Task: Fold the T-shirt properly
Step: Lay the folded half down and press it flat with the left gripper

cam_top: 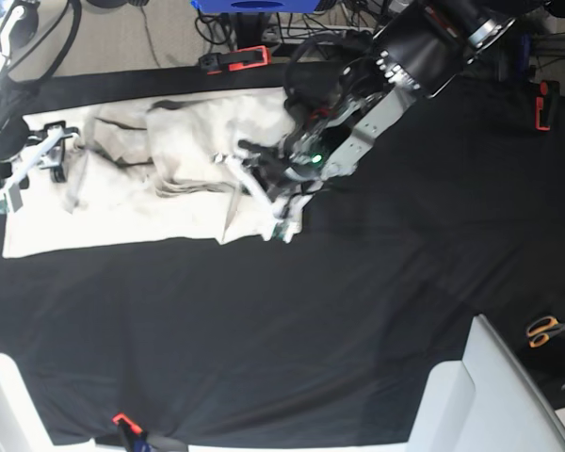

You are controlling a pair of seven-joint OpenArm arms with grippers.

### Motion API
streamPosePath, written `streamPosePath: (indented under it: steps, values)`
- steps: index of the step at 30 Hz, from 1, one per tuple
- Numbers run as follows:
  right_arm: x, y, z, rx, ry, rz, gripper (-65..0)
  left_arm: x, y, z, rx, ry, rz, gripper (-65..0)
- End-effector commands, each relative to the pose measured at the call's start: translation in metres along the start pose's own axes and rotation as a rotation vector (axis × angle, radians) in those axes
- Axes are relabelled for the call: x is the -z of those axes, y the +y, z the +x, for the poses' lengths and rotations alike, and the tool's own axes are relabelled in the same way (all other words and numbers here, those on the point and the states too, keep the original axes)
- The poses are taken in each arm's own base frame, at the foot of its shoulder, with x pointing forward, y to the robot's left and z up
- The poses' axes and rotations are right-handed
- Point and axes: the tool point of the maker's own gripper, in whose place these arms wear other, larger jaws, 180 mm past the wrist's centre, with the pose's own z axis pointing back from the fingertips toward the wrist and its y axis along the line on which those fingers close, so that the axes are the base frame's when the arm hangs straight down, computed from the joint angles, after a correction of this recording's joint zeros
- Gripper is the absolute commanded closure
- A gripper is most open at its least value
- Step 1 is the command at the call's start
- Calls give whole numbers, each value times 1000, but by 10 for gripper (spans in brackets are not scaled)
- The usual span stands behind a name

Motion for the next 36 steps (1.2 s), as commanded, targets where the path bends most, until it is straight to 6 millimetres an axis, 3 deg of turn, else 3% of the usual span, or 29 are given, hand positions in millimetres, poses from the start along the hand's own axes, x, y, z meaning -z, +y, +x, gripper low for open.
streamPosePath:
  steps: [1, 14, 19, 21, 27, 30, 33, 36]
  values:
    - [-3, -4, 12, -7, -43, -8, -356, 2, -16, 18, -2, -37, -31, 0]
    - [-4, -5, 12, -6, -45, -11, -356, 29, -71, 69, -7, -73, -83, 0]
    - [-4, -5, 12, -6, -46, -11, -356, 42, -99, 88, 99, -130, -135, 0]
    - [-4, -5, 12, -6, -46, -11, -356, 48, -93, 95, 136, -162, -109, 0]
    - [-3, -4, 16, -8, -54, -9, -356, 42, -96, 132, 184, -264, -109, 0]
    - [-2, -8, 17, -9, -55, -15, -356, 29, -124, 141, 198, -271, -177, 0]
    - [0, -10, 15, -15, -44, -12, -356, 9, -144, 123, 201, -232, -254, 0]
    - [1, -12, 13, -10, -38, -15, -356, -6, -149, 95, 152, -183, -304, 0]
